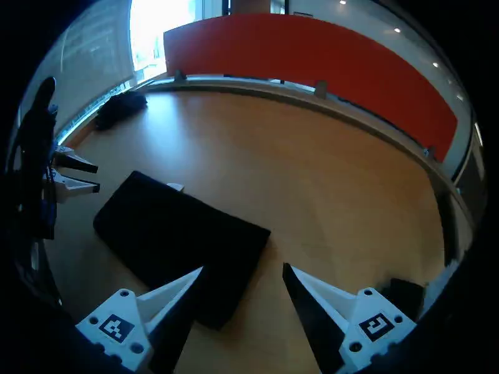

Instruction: Fold towel

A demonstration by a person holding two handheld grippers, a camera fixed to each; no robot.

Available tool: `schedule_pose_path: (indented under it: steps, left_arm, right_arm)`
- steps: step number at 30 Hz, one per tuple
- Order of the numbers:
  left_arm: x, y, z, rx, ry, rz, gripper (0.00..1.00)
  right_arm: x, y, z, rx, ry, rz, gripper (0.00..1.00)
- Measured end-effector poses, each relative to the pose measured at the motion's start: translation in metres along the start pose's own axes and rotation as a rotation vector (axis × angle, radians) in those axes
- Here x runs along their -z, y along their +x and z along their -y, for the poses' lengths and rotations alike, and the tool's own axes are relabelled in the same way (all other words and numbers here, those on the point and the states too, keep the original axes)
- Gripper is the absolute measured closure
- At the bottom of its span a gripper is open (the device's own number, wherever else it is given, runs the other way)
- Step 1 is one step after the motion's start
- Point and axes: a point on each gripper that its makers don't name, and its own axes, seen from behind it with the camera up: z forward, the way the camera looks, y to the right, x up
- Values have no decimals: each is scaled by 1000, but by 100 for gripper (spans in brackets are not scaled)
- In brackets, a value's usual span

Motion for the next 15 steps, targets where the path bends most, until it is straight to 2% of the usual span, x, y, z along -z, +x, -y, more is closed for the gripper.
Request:
schedule_pose_path:
  steps: [8,15]
  left_arm:
    - [15,-13,1,10,21,-5,10]
    - [26,-21,5,33,53,-12,10]
  right_arm:
    - [12,-16,7,17,5,7,11]
    - [13,-22,10,43,27,12,11]
